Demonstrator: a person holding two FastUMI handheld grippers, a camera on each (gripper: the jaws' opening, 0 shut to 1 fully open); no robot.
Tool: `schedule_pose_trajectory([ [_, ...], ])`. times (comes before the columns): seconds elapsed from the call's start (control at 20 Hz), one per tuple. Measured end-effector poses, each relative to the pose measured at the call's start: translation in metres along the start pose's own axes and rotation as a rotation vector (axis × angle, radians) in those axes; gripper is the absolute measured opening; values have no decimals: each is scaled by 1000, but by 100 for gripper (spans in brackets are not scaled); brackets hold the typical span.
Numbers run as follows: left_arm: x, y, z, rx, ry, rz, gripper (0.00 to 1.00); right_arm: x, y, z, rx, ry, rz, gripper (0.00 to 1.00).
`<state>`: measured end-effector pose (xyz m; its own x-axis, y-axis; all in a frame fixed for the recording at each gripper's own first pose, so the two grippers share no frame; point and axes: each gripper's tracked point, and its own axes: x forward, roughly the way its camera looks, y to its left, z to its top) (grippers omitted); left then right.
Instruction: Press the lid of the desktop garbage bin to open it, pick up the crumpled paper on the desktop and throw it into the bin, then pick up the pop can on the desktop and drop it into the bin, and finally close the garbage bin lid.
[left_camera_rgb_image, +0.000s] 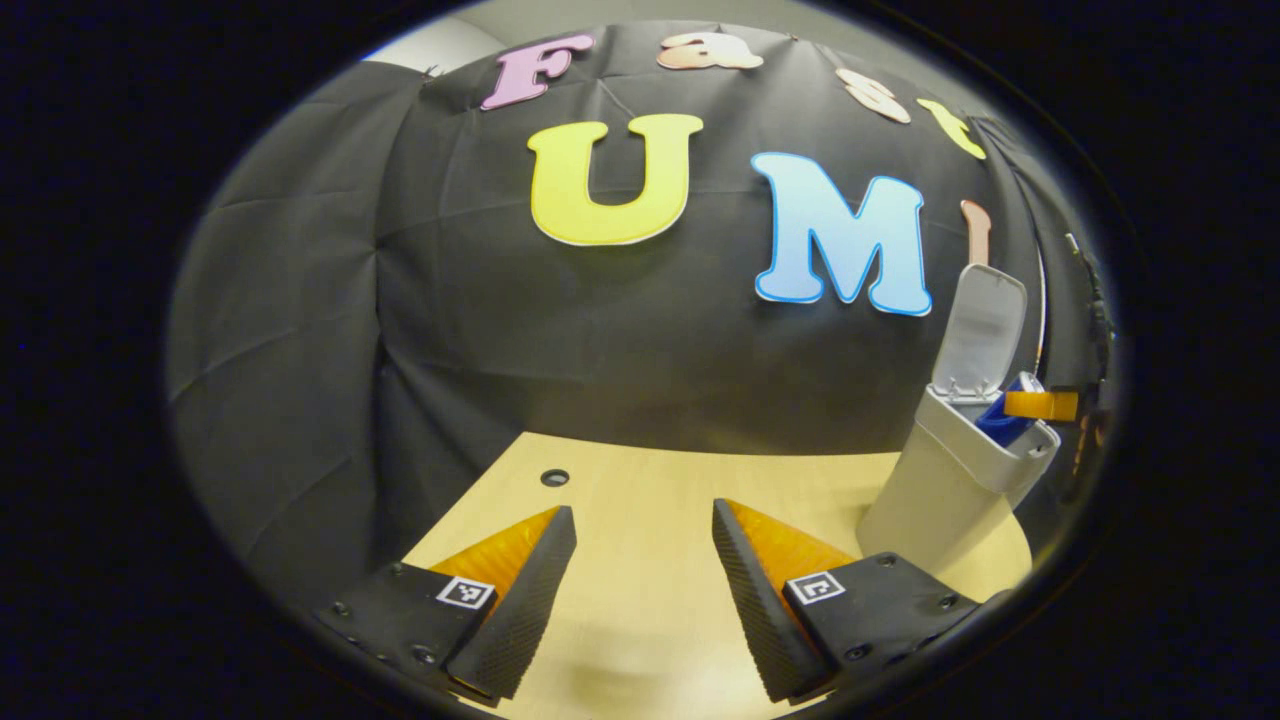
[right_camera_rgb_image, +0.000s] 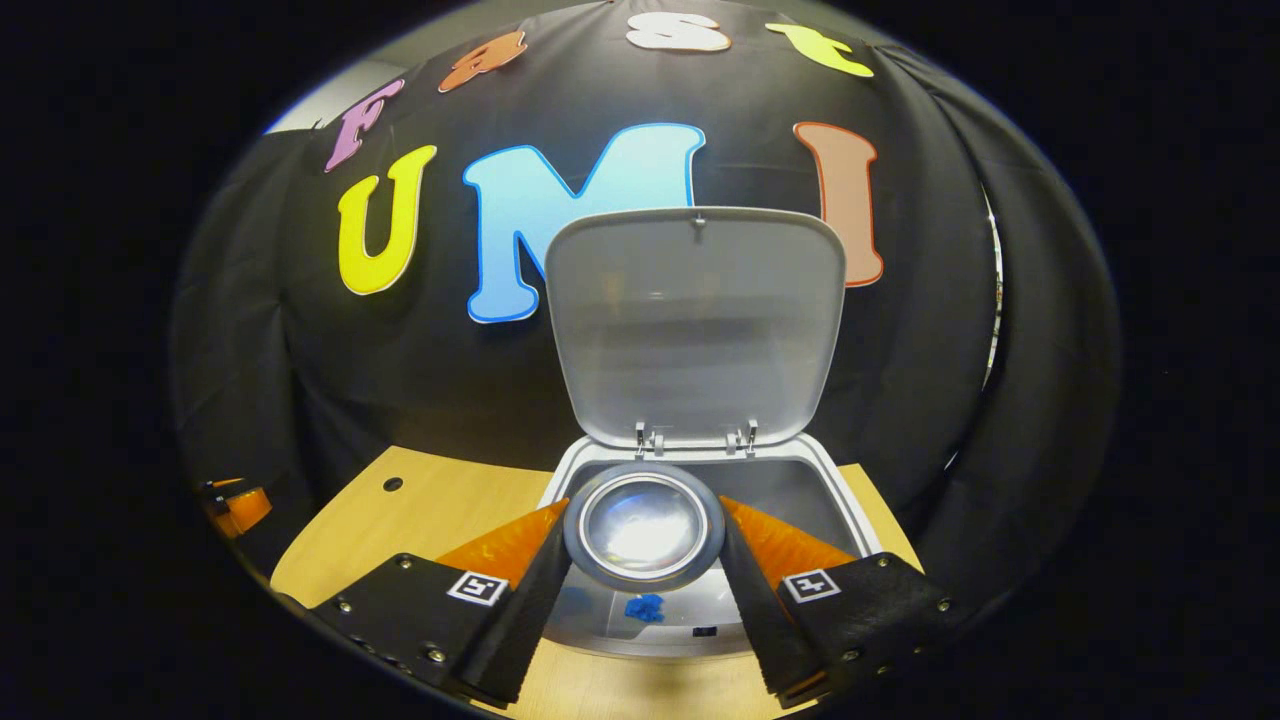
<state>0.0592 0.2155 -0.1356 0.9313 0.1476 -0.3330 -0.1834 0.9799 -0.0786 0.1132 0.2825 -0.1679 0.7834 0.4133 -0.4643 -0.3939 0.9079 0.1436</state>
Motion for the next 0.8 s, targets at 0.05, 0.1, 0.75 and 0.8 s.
schedule_pose_trajectory([
  [0.05,1,-1,0,2,0,-2,92,0,-1,-1,7,2,-2,86],
  [0.1,1,-2,-1,2,0,-5,92,1,-1,0,14,4,4,86],
  [0.75,3,-2,0,11,2,-14,91,-1,-2,27,45,-53,-10,88],
  [0.8,2,-1,0,13,2,-14,91,-2,-1,32,52,-61,-5,87],
])
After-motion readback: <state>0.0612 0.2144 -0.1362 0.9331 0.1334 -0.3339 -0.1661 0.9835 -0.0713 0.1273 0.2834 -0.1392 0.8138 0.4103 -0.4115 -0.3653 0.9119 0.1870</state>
